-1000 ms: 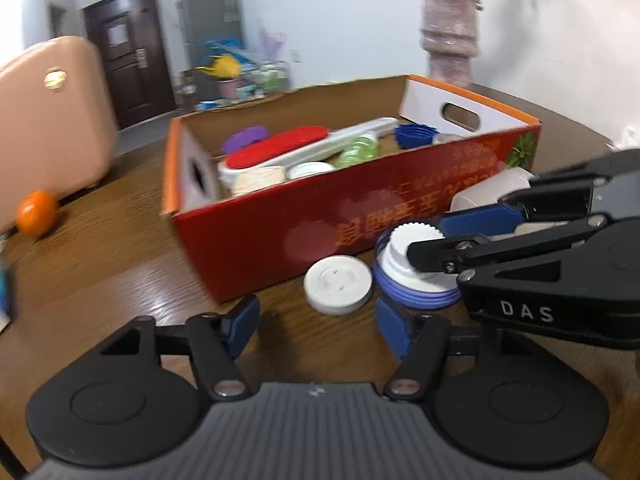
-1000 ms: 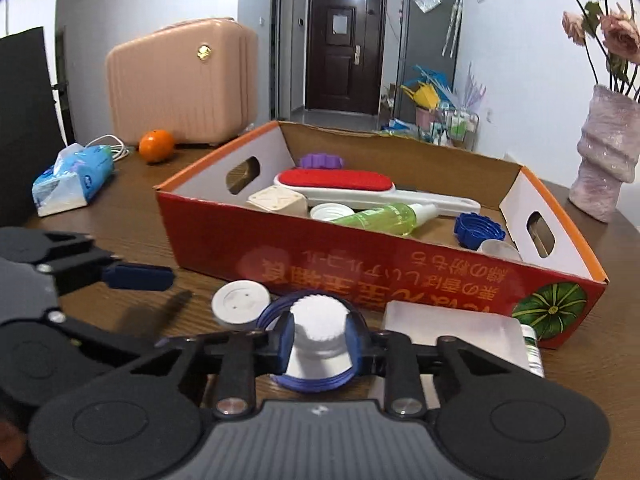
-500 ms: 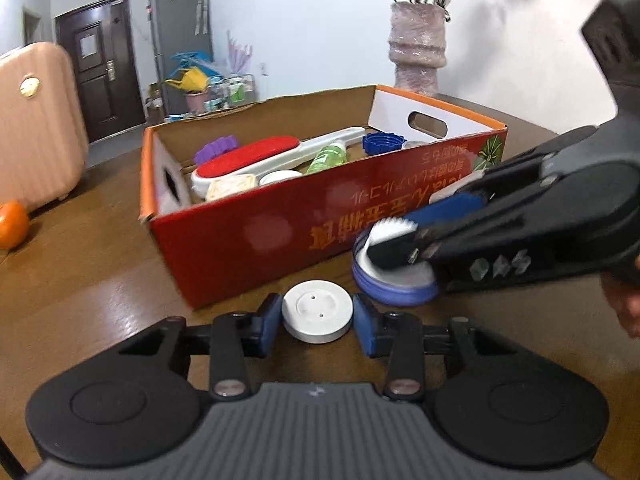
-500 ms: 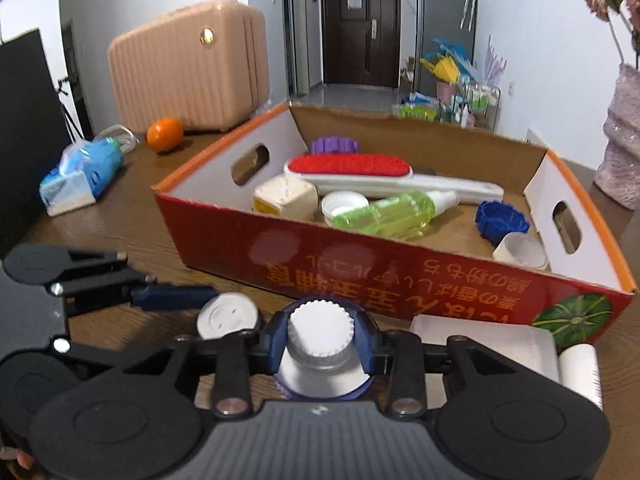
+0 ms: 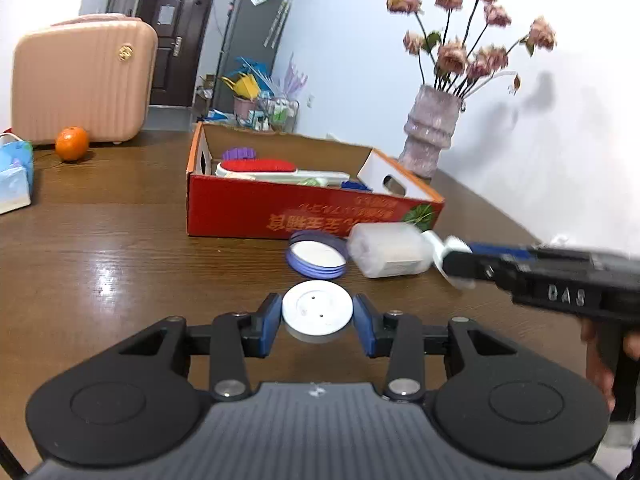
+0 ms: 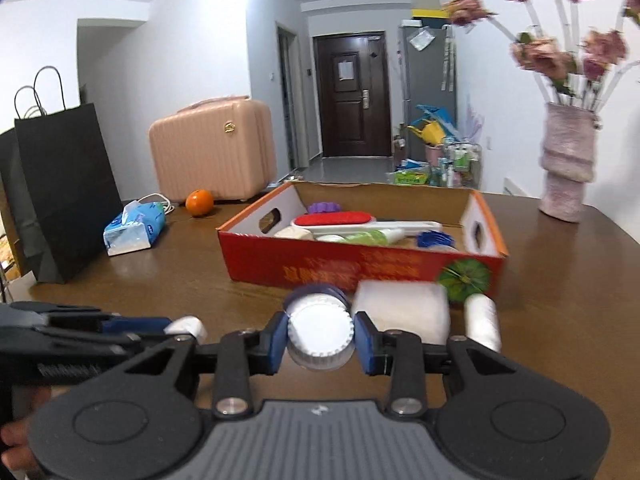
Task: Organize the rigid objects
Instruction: 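Carry the container with the right tool while the left tool carries the disc into the box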
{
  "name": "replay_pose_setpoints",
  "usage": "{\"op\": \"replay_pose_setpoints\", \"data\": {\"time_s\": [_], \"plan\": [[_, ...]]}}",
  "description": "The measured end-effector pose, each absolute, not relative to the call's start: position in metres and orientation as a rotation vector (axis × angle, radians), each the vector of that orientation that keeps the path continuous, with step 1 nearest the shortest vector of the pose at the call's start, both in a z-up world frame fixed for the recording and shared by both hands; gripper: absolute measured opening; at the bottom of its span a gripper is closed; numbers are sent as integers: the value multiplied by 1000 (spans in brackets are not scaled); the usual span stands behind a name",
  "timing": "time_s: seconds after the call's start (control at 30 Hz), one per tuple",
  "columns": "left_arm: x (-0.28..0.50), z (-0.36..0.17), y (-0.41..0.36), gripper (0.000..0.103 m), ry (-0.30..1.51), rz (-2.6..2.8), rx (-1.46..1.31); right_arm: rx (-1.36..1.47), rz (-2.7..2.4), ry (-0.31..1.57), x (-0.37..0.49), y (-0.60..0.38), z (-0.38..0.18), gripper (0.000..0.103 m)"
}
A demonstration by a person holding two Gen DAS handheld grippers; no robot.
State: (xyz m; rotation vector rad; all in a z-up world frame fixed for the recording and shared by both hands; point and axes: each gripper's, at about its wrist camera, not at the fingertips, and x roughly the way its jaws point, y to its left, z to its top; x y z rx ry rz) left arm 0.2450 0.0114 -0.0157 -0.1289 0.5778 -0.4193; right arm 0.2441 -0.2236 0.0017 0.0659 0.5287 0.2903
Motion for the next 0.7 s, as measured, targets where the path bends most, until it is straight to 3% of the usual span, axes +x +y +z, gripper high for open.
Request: {"op": "replay_pose_setpoints", "data": {"time_s": [0.4,0.7], "plan": [[208,10,-4,39,531,-375,-83,137,213,452,182,-266,-6,35],[276,34,10,39,520,-390,-156,176,275,402,220,-278,8,35]]}}
